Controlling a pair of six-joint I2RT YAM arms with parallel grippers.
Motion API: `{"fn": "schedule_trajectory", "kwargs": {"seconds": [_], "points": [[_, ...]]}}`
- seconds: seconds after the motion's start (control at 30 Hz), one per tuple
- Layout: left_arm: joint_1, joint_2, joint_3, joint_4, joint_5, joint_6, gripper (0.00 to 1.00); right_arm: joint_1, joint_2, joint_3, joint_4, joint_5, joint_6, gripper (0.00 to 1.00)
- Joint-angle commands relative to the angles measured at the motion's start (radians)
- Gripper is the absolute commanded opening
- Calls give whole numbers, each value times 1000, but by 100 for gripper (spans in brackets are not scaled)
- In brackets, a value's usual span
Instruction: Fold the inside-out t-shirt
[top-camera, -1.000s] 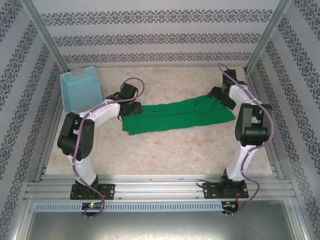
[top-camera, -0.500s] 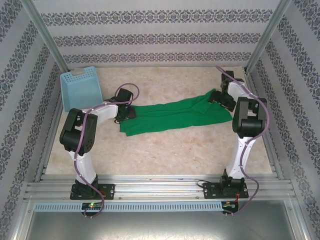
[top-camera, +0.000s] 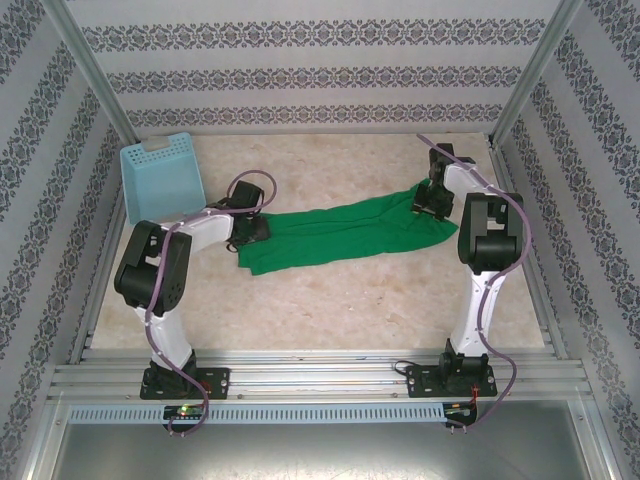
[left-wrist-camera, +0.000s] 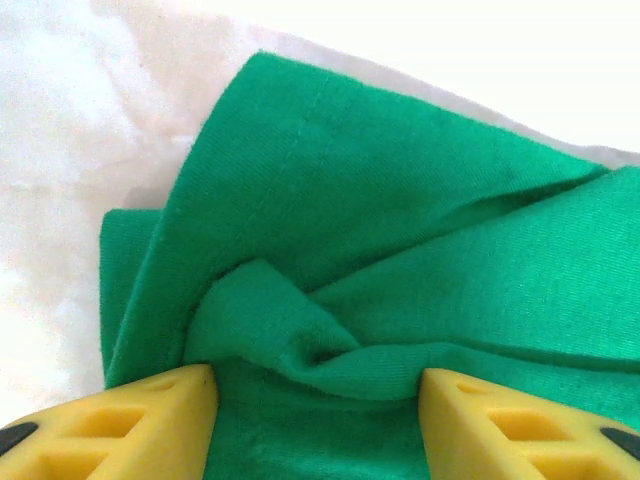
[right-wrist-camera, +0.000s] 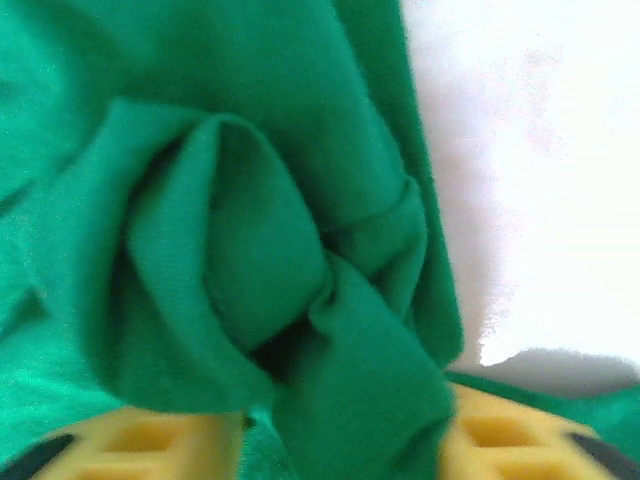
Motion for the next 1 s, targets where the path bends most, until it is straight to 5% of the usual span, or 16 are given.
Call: {"fn": "schedule_trajectory", "kwargs": {"seconds": [0.0, 0.1, 0.43, 0.7, 0.97], "points": [[6, -24, -52, -41, -8, -24, 56, 8, 1, -28, -9, 16, 5, 22], [-35, -52, -63, -68, -36, -32, 55, -12, -111, -123, 84, 50, 23, 3], [-99, -340, -148, -111, -16, -97, 54, -34, -397, -263, 180, 234, -53, 0], [-99, -286, -151, -40, 72, -107, 55, 162, -453, -209, 119, 490, -226, 0], [-108, -182, -191, 113, 168, -145, 48, 369, -536, -202, 56, 355, -151, 0]]}}
